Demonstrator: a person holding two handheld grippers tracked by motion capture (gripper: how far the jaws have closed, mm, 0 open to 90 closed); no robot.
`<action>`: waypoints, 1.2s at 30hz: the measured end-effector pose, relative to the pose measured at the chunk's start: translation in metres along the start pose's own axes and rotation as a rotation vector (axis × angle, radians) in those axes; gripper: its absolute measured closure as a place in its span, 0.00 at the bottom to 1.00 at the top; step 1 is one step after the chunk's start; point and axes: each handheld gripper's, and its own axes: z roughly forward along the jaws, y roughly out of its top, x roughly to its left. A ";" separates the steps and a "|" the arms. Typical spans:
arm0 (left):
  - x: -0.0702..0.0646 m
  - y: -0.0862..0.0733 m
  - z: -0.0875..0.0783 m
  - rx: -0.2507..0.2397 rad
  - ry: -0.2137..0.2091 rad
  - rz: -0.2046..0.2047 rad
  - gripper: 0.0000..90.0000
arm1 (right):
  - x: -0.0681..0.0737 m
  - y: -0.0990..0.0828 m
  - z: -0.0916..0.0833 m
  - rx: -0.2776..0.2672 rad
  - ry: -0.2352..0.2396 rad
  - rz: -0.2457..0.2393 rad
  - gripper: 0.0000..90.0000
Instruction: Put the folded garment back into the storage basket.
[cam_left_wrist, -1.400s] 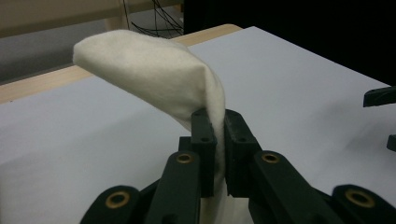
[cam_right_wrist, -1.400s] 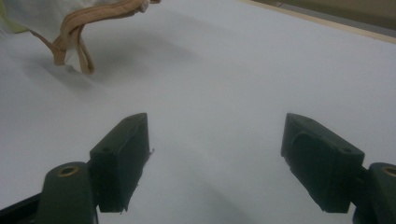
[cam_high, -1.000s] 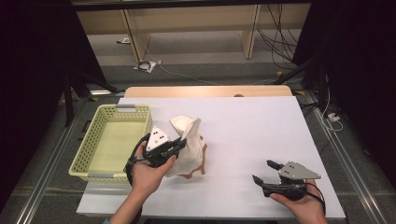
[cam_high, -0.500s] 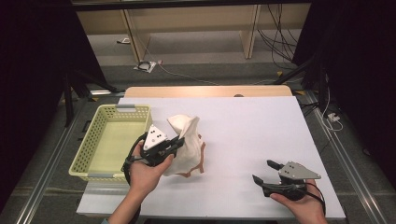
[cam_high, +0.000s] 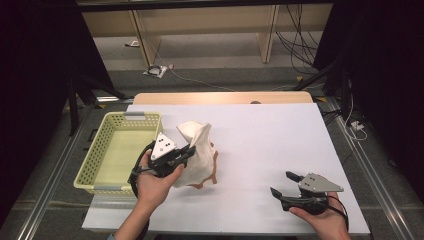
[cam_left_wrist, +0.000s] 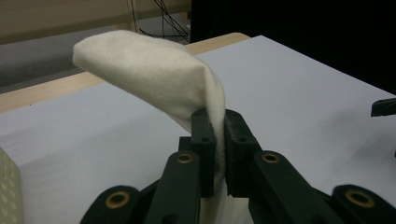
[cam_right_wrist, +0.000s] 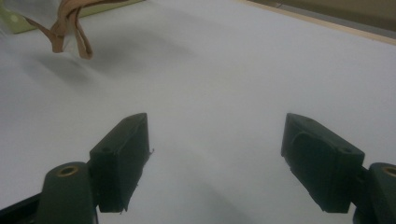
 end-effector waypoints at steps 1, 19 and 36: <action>0.000 0.000 0.000 0.000 0.000 0.000 0.93 | 0.000 0.000 0.000 0.000 0.000 0.000 0.27; 0.003 0.002 -0.003 -0.011 0.008 -0.006 0.93 | 0.000 0.000 0.000 -0.001 0.000 -0.001 0.27; 0.007 0.004 -0.007 -0.023 0.018 -0.009 0.93 | 0.000 0.000 0.000 -0.003 -0.002 0.000 0.27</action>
